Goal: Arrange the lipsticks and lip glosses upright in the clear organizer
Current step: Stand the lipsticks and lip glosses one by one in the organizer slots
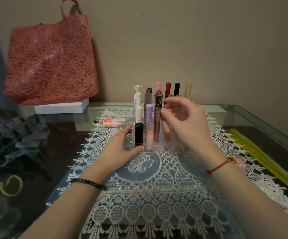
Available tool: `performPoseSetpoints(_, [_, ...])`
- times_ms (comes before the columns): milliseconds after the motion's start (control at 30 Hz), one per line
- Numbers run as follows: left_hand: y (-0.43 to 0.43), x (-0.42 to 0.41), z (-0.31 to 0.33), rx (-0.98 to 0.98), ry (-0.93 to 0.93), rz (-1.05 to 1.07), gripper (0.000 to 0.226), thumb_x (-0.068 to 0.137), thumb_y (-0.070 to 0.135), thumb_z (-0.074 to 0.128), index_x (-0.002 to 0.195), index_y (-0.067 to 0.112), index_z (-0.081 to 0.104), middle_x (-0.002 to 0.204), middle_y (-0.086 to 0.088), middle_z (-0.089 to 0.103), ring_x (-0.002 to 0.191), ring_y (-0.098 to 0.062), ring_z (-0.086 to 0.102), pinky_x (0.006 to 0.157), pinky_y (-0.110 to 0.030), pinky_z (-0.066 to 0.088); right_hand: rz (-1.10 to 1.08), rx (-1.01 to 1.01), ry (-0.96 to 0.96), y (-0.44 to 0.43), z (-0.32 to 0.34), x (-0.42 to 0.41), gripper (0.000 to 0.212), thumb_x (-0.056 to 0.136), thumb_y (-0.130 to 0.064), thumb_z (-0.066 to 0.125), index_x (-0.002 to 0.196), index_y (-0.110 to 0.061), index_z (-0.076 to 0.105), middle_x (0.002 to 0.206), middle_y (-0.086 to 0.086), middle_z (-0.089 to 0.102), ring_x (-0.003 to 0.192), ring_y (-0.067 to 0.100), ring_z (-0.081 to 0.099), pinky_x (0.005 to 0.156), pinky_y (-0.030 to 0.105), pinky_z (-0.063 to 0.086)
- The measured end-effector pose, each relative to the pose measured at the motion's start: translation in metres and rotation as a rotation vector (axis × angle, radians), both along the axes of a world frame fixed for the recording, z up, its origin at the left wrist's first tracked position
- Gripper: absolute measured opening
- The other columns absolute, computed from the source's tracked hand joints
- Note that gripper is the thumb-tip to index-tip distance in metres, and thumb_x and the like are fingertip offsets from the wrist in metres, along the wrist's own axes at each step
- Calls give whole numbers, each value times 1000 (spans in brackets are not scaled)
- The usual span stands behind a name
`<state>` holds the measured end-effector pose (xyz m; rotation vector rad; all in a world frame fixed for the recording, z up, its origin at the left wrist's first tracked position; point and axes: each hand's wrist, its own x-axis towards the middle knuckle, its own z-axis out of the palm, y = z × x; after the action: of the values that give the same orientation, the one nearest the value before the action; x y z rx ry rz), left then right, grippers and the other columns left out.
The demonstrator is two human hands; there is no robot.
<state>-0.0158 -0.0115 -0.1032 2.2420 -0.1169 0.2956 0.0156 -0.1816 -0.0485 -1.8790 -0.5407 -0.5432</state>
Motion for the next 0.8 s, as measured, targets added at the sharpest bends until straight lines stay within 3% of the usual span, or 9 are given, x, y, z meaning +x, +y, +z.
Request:
performPoseSetpoints(100, [0, 0, -1, -15, 3, 6, 78, 77, 27, 68, 141, 21, 24, 140, 4, 40, 125, -7, 37, 99, -21, 26, -19, 21, -20, -21, 18, -2, 24, 79, -15, 64, 102, -23, 61, 90, -10, 63, 83, 1, 60, 76, 12, 50])
performPoseSetpoints(267, [-2, 0, 0, 1, -2, 13, 76, 77, 27, 68, 140, 23, 26, 140, 6, 41, 112, 2, 36, 92, -14, 28, -40, -128, 12, -74, 30, -3, 22, 77, -17, 69, 95, -29, 63, 87, -9, 67, 83, 5, 63, 76, 18, 53])
performPoseSetpoints(367, [-3, -2, 0, -22, 11, 19, 75, 77, 27, 67, 140, 24, 27, 140, 7, 39, 109, 1, 39, 75, -6, 38, -53, -294, 68, -104, 25, -5, 25, 75, -20, 70, 98, -28, 64, 89, -9, 66, 84, 6, 63, 77, 22, 53])
performPoseSetpoints(433, [-3, -1, -1, -50, 14, 21, 75, 76, 26, 68, 140, 24, 28, 141, 6, 39, 116, -4, 41, 87, -12, 35, -60, -443, 117, -120, 19, -9, 29, 74, -26, 70, 101, -31, 63, 94, -15, 64, 88, 0, 60, 81, 23, 51])
performPoseSetpoints(600, [-3, -1, -3, -85, 25, 31, 73, 75, 27, 70, 138, 26, 33, 140, 6, 41, 125, -9, 37, 100, -28, 32, -26, -750, 220, -144, -4, -22, 26, 70, -41, 69, 94, -45, 60, 102, -29, 57, 100, -9, 51, 90, 24, 42])
performPoseSetpoints(800, [-1, 0, -4, -57, 28, 40, 74, 71, 31, 71, 136, 27, 35, 139, 5, 43, 125, -11, 39, 108, -38, 30, -27, -801, 259, -159, -27, -30, 26, 67, -48, 68, 92, -44, 59, 106, -27, 50, 105, -7, 45, 90, 21, 38])
